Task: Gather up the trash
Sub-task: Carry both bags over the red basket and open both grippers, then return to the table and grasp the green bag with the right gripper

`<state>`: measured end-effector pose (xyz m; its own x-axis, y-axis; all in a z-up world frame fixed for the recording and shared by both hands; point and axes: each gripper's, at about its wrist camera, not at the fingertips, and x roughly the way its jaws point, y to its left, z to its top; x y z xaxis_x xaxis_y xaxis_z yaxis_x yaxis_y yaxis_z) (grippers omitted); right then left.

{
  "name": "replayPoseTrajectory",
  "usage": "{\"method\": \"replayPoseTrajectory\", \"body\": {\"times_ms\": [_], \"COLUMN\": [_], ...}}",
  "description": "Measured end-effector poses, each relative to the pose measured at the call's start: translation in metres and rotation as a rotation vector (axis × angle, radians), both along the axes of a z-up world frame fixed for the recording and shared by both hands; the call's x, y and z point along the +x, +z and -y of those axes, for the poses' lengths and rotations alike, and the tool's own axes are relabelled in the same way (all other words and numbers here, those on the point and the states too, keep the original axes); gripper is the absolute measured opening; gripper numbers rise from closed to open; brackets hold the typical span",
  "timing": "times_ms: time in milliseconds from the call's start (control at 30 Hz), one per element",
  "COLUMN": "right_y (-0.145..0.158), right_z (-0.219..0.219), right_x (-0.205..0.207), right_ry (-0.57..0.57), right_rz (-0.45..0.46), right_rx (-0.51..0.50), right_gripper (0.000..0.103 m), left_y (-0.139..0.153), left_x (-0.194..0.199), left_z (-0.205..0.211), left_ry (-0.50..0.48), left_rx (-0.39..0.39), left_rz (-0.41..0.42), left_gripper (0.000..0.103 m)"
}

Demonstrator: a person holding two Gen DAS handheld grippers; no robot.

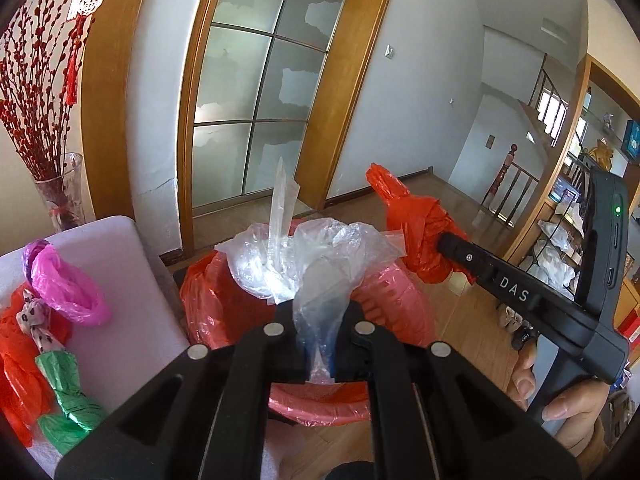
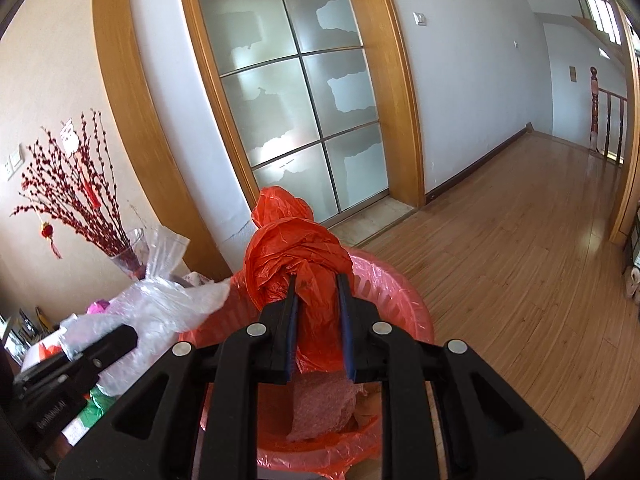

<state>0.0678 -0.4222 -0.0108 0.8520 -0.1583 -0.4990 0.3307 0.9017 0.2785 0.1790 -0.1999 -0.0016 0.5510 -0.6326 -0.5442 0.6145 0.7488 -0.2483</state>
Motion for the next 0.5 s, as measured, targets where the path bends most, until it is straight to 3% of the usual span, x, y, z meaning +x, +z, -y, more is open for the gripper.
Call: {"method": "replayPoseTrajectory", "body": {"times_ms": [100,233,500], "right_y": [-0.004,-0.014,-0.019], "right_z": [0.002,0.003,-0.010], "right_x": [0.004,-0.002,-0.011], "right_ry": [0.000,-0.019,-0.020], "right_rz": [-0.001,-0.019,-0.046], "right_rx": [0.004,-0.006,-0.059], "right_gripper": [0.053,0.054,0.054], "left_y": [-0.011,-0.023,-0.019], "left_x": [0.008,0.012,-0.014], "left_z": [0.006,-0.004,-0.048], "left_ry": [0.020,0.058,0.223], "left_rx": [0.017,0.035,0.102], "left_rz": [-0.020,-0.062,0.025], "left_gripper": [0.039,0.040,0.057]}}
